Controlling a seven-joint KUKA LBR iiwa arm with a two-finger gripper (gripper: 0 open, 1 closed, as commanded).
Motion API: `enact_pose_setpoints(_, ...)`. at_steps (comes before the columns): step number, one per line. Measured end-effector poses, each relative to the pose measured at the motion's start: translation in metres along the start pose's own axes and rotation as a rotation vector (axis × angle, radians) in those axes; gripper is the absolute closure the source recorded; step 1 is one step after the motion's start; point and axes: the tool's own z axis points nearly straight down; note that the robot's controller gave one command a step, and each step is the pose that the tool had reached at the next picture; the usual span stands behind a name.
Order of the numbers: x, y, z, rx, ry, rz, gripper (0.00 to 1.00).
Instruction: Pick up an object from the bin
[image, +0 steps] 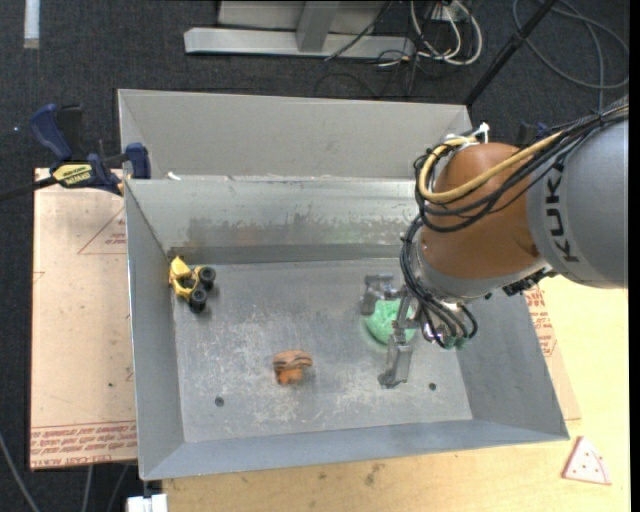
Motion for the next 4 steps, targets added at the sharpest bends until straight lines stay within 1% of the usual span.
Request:
enact_pose_setpoints(1, -0.03, 0.021, 0.029, 0.001, -0.008, -0.07, 0.0)
enact_pose_setpoints(2, -0.036, 0.047, 0.075, 0.0, -0.003, -0.27, 0.0)
enact_pose_setpoints(3, -0.042, 0.078, 0.102, 0.0, -0.001, -0.373, 0.0)
enact_pose_setpoints(4, -0.013, 0.099, 0.103, -0.001, 0.0, -0.556, 1.0)
